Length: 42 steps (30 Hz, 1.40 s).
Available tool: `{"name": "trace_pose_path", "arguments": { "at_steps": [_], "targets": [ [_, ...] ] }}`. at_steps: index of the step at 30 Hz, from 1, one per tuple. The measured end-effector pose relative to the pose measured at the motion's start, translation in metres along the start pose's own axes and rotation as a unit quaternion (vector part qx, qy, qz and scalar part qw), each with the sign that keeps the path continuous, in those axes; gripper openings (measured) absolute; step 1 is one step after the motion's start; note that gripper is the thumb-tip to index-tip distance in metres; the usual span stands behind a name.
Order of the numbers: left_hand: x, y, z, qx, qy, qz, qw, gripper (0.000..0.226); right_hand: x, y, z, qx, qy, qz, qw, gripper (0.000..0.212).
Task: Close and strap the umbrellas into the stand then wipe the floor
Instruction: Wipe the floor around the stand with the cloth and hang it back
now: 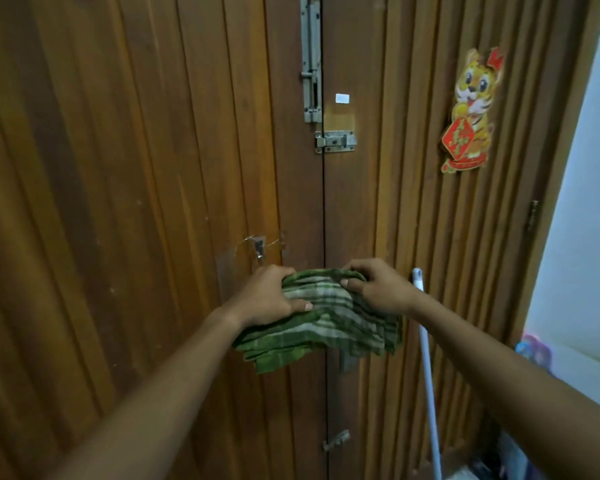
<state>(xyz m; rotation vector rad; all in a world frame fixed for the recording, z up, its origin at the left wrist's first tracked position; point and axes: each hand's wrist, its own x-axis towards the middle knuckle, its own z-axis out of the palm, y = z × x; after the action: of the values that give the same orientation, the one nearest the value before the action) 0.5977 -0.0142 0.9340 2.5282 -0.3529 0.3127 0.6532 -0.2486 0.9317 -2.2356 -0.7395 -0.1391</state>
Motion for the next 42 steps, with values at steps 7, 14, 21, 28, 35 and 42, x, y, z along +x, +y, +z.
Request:
{"name": "trace_pose_path", "arguments": {
  "at_steps": [7, 14, 21, 28, 35, 42],
  "targets": [
    [0.024, 0.051, 0.060, -0.046, -0.085, 0.040, 0.994, 0.024, -0.062, 0.047, -0.052, 0.040, -0.038, 0.059, 0.997, 0.027],
    [0.071, 0.152, 0.131, 0.024, -0.126, 0.092, 0.987, 0.025, -0.133, 0.118, -0.144, 0.046, -0.091, 0.113, 0.988, 0.009],
    [0.118, 0.274, 0.255, 0.000, -0.223, 0.130, 0.966, 0.016, -0.224, 0.236, -0.240, -0.044, -0.032, 0.158, 0.986, 0.012],
    [0.168, 0.371, 0.371, 0.005, -0.230, 0.179, 0.957, 0.022, -0.297, 0.331, -0.320, -0.051, 0.005, 0.239, 0.970, 0.023],
    [0.200, 0.380, 0.493, -0.006, -0.325, 0.171, 0.930, 0.028, -0.345, 0.433, -0.332, -0.068, 0.026, 0.309, 0.948, 0.035],
    [0.210, 0.328, 0.655, -0.066, -0.403, 0.093, 0.908, 0.019, -0.383, 0.573, -0.282, -0.053, -0.034, 0.415, 0.907, 0.006]
  ]
}}
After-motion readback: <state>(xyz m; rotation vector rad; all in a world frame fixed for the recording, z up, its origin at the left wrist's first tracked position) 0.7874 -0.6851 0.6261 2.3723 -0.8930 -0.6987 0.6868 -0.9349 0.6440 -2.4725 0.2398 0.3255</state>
